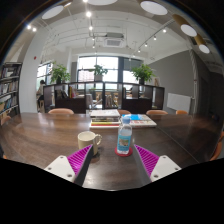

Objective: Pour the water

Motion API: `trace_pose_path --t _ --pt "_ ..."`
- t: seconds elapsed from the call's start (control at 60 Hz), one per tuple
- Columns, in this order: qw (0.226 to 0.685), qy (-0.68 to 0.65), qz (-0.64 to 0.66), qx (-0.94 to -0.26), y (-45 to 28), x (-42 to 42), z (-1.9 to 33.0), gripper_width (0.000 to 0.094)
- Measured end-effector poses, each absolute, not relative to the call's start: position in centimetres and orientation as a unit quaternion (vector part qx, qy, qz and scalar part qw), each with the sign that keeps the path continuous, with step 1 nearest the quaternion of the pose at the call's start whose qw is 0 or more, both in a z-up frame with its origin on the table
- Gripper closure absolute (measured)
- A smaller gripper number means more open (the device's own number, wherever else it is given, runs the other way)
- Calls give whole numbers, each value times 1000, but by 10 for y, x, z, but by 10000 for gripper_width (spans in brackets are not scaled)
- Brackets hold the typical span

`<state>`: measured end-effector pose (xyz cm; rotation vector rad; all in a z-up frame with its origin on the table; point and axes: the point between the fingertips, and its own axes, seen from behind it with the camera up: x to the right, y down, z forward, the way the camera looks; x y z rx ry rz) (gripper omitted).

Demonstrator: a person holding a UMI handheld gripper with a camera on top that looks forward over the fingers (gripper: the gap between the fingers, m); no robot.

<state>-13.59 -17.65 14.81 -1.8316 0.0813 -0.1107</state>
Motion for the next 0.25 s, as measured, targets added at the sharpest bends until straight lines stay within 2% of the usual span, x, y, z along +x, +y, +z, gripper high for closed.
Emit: trace_pose_path --t 0.25 --pt "613 37 -41 -788 -187 -139 155 121"
